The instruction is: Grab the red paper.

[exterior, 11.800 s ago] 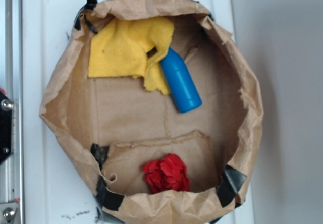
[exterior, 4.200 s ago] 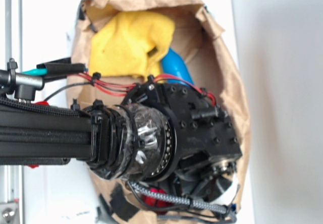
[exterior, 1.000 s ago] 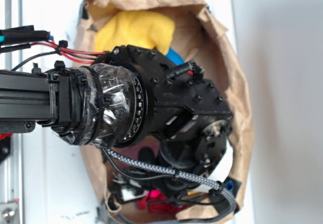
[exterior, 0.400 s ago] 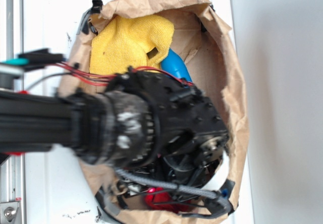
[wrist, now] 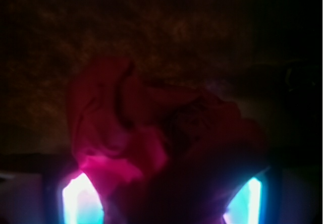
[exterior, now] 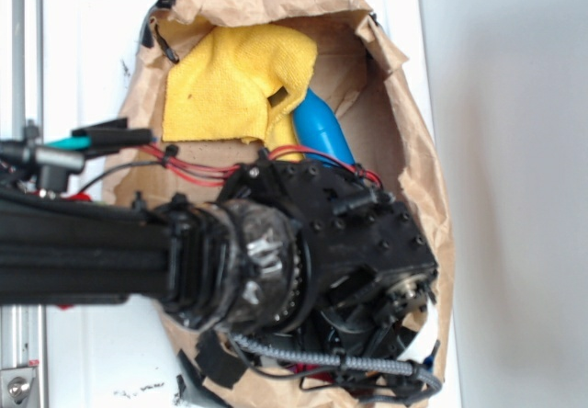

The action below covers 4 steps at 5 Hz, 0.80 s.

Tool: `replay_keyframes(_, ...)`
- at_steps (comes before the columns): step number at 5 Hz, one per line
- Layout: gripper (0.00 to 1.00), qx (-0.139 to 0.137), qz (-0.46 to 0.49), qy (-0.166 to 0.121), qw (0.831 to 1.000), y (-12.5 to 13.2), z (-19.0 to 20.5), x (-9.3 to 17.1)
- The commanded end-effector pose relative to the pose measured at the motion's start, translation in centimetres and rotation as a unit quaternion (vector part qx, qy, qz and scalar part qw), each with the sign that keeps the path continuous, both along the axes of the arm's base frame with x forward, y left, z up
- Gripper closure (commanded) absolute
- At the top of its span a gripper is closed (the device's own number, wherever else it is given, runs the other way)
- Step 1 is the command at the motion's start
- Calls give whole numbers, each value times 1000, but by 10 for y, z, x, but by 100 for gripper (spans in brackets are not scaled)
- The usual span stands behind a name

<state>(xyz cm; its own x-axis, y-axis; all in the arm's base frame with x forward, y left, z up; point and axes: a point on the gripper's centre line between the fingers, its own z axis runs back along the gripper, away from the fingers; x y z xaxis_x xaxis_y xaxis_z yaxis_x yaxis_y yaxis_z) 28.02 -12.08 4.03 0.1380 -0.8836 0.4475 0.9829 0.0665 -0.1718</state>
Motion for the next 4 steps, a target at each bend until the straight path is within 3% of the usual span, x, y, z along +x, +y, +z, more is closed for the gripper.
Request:
replay_keyframes(1,100,-12,-9,-18,1000,0,22,-16)
replay_keyframes(2,100,12,52,-75,996,42,52,-9)
replay_keyframes(3,100,43,143,-109,983,86,83,-4)
replay_keyframes(4,100,115,257,-107,953,125,118,1)
